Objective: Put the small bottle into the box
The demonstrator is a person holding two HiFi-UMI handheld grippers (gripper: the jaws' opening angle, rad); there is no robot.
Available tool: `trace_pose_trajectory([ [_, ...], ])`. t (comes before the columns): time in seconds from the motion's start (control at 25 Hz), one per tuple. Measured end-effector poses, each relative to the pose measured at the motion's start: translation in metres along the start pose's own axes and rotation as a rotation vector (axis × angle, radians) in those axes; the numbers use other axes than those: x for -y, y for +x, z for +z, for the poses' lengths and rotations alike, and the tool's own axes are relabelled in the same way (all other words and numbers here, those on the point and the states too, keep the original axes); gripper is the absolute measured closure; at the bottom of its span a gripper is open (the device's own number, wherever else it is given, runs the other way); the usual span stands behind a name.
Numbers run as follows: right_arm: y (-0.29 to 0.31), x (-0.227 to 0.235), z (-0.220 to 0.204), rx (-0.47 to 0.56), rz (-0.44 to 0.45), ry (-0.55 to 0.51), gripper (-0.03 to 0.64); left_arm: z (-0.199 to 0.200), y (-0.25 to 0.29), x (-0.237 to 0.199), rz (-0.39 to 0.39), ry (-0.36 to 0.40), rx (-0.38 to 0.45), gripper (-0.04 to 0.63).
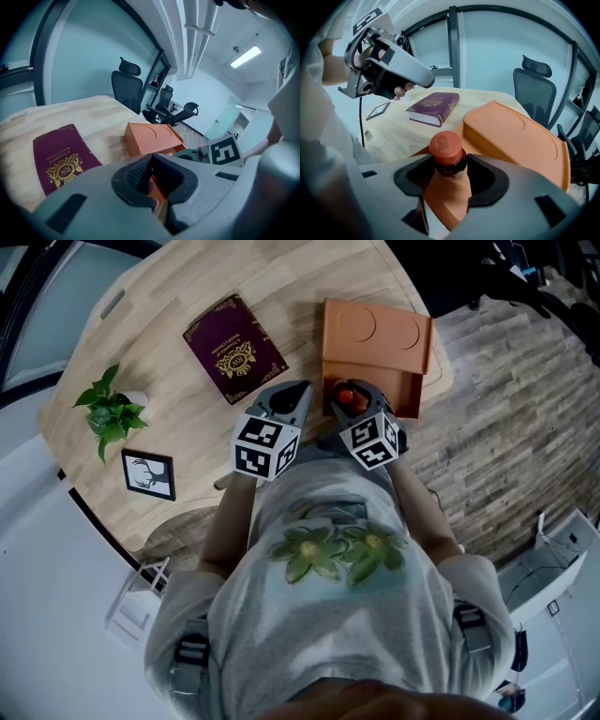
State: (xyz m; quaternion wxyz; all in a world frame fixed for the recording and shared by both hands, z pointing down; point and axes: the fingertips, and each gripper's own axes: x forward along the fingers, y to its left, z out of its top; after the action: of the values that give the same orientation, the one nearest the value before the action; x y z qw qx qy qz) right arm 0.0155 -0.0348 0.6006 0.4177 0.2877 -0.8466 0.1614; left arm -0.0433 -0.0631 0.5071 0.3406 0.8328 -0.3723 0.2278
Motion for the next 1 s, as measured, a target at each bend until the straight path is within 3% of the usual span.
trace_pose_trajectory([
  [1.0, -0.005, -0.004, 0.001, -0.009, -0.006, 0.017, 0.399, -0.011, -0.009, 0.014, 0.001, 0.064, -0.011, 0.588],
])
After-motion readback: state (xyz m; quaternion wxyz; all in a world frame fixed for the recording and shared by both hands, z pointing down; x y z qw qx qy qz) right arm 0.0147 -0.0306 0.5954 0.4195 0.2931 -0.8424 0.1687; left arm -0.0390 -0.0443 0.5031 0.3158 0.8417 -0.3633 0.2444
